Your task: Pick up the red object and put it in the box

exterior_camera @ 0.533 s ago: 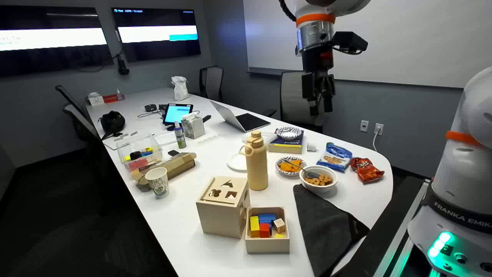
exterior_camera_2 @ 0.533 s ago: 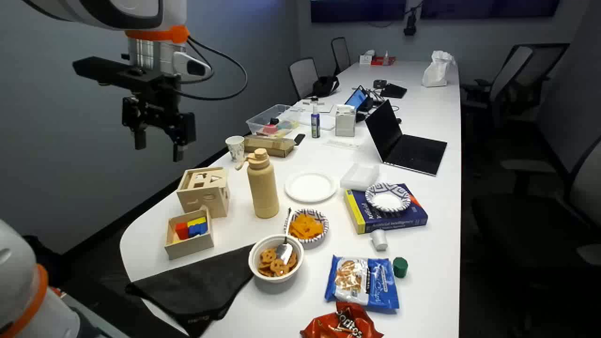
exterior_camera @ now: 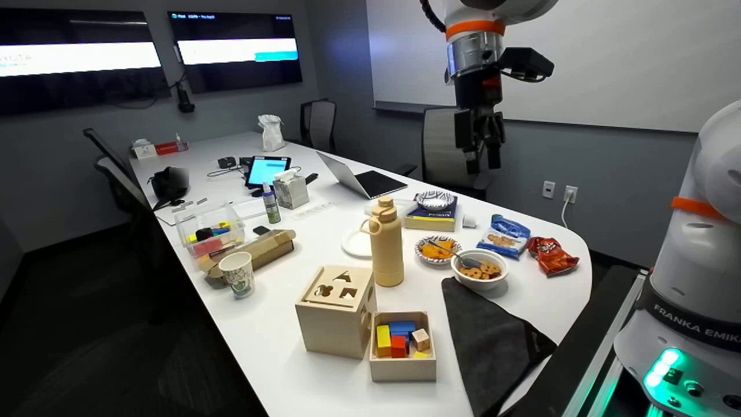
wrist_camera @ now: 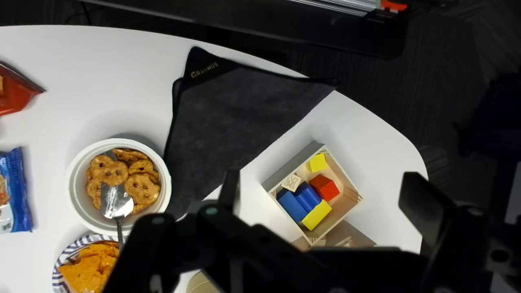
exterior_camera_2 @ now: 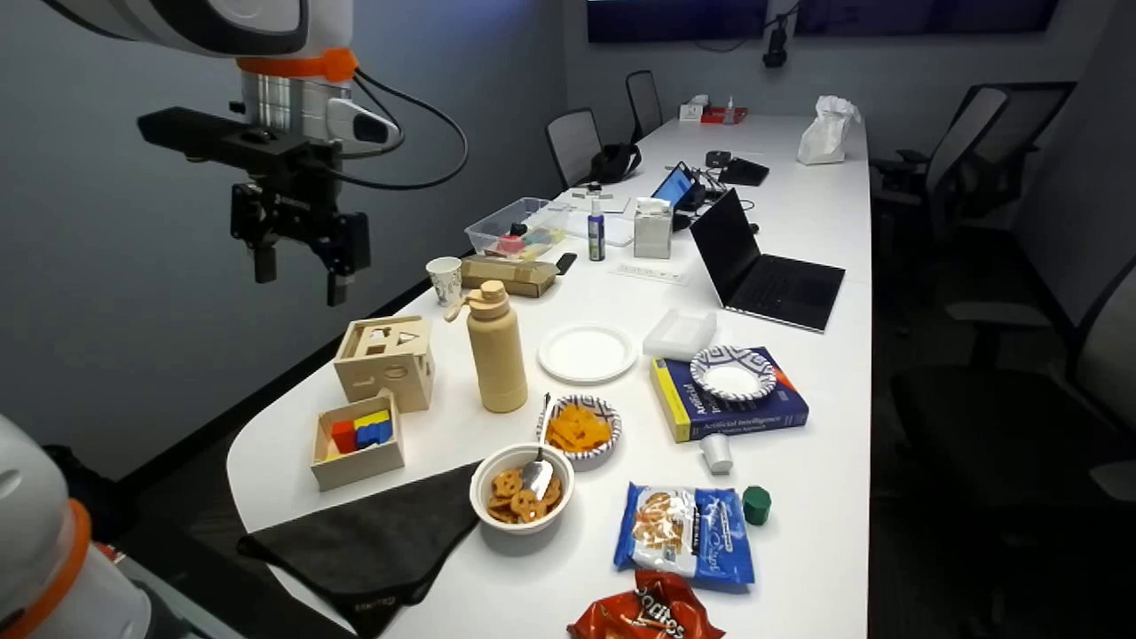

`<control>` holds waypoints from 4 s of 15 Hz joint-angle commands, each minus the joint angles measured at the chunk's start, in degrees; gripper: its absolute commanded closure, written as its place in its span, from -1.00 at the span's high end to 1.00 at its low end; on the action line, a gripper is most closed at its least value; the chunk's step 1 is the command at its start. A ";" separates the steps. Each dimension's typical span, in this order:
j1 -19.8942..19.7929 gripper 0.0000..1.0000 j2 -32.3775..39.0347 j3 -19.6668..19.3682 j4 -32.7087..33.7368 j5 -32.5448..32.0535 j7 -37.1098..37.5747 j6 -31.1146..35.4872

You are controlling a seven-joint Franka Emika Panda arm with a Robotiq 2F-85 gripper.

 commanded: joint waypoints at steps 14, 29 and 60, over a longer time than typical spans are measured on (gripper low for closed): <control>3.72 1.00 25.87 14.20 4.34 7.18 24.75 30.51; 8.03 1.00 48.53 17.25 3.23 29.05 36.12 55.95; 10.35 -0.03 64.57 12.74 9.91 30.62 37.46 61.92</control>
